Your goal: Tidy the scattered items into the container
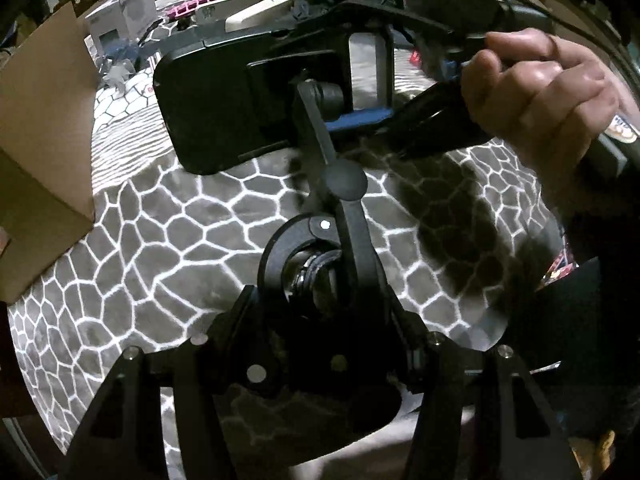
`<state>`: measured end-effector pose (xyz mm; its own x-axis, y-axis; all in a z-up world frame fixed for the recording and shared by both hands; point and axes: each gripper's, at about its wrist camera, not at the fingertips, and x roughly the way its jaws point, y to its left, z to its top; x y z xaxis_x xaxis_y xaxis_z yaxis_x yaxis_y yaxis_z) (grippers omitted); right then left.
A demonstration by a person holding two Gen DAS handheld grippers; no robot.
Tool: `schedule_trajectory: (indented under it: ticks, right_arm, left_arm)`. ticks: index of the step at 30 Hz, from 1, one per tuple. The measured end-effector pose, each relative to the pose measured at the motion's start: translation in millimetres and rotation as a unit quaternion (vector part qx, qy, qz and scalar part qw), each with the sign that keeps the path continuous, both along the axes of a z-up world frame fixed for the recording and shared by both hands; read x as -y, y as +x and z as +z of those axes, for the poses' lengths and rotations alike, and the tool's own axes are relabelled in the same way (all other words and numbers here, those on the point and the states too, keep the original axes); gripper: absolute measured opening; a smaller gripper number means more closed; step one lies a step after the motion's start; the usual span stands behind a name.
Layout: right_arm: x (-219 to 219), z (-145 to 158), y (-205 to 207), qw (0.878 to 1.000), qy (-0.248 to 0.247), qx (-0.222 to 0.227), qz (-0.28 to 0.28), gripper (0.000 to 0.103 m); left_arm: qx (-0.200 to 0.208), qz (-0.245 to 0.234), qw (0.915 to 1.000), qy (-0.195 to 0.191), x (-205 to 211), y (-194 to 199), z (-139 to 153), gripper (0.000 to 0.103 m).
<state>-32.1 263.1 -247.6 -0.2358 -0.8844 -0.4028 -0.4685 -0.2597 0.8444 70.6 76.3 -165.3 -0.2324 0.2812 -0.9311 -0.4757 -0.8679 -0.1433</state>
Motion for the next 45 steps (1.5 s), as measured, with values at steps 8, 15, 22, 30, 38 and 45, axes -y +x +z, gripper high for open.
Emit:
schedule_trajectory:
  ticks: [8,15,22,30,38,45]
  right_arm:
    - [19.3,33.8,-6.7,0.993,0.047,-0.106,0.033,0.043]
    - [18.4,95.4,-11.4,0.971,0.094,-0.218,0.017,0.036]
    - [7.8,197.9,-1.6,0.904,0.188,-0.384,-0.012,0.036]
    - [42.6,301.2,57.6,0.718,0.449,-0.531,-0.031,0.024]
    - [61.4,340.4,96.3,0.634,0.511,-0.576,-0.069,0.024]
    - [74.1,344.6,149.2,0.602,0.543,-0.583,-0.061,0.024]
  left_arm:
    - [-0.019,0.023,0.9992,0.027,11.8,12.7,5.0,0.058]
    - [-0.077,0.017,0.9954,0.054,12.9,6.1,38.5,0.058]
    - [-0.179,-0.034,0.9807,0.072,-3.0,-8.0,84.9,0.058]
    - [-0.281,-0.054,0.9574,0.042,-29.3,-22.6,116.7,0.058]
    - [-0.374,-0.064,0.9229,0.067,-43.7,-14.3,136.8,0.058]
    - [-0.367,-0.064,0.9235,0.090,-44.1,-12.6,133.5,0.058]
